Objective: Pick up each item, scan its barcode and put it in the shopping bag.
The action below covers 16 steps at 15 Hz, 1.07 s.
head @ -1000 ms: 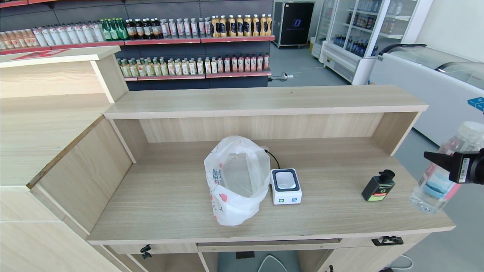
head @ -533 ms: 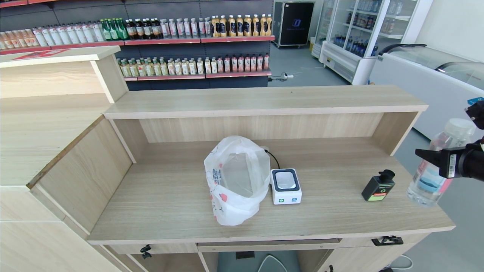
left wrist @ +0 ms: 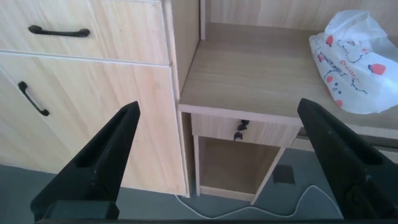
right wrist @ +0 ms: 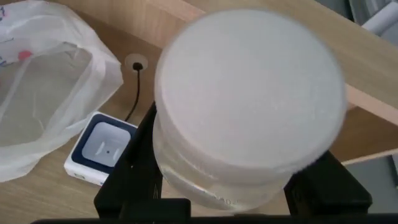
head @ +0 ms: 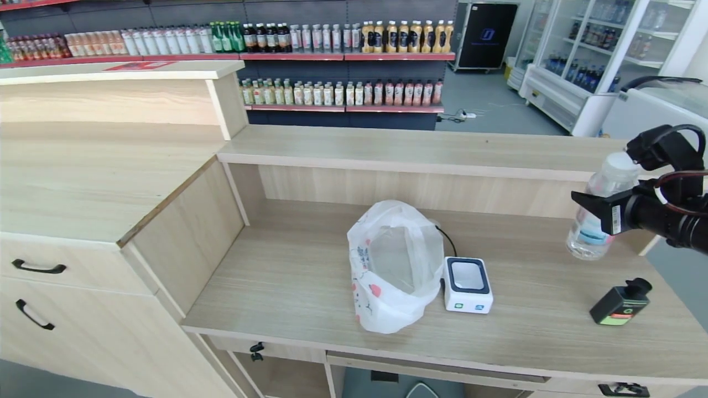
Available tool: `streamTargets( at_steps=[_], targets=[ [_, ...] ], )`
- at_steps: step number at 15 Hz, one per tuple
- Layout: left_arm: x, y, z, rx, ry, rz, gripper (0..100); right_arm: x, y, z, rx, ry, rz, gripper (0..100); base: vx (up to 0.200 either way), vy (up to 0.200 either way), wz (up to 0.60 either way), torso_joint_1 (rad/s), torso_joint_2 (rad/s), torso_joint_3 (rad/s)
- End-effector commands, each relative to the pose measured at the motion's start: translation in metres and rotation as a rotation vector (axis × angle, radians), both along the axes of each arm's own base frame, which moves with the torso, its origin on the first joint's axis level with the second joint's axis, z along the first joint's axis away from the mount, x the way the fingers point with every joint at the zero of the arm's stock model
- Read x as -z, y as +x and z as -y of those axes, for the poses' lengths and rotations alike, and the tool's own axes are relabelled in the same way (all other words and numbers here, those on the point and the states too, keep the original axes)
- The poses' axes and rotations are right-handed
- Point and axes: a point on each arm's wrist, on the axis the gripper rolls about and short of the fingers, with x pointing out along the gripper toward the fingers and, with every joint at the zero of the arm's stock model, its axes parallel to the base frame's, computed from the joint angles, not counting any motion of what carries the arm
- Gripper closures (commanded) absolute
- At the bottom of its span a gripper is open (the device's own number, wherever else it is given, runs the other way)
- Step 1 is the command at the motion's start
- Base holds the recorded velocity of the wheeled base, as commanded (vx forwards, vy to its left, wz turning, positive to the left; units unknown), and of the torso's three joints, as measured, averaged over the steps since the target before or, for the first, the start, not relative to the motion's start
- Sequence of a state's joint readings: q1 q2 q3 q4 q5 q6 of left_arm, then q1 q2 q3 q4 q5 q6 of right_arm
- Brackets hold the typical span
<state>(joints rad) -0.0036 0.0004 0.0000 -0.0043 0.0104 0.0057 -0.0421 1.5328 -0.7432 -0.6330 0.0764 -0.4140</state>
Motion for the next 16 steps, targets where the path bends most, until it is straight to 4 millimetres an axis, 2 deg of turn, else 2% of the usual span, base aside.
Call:
streamTargets(
  at_steps=[1, 7, 10, 16],
  targets=[
    [0.0, 0.0, 0.0, -0.001, 0.0, 0.001, 0, 0.02, 0.012, -0.003, -0.024, -0.054, -0.056, 100, 0.0, 0.0, 0.0, 0.0, 0.0, 0.0],
    [0.0, 0.0, 0.0, -0.001, 0.0, 0.001, 0, 0.042, 0.033, -0.021, -0.13, -0.243, 0.016, 100, 0.0, 0.0, 0.0, 0.0, 0.0, 0.0],
    [0.0, 0.0, 0.0, -0.001, 0.0, 0.001, 0, 0.045, 0.039, -0.025, -0.229, -0.33, 0.079, 100, 0.0, 0.0, 0.0, 0.0, 0.0, 0.0],
    [0.0, 0.0, 0.0, -0.001, 0.0, 0.001, 0, 0.067, 0.059, -0.033, -0.398, -0.401, 0.176, 100, 0.0, 0.0, 0.0, 0.0, 0.0, 0.0]
  ],
)
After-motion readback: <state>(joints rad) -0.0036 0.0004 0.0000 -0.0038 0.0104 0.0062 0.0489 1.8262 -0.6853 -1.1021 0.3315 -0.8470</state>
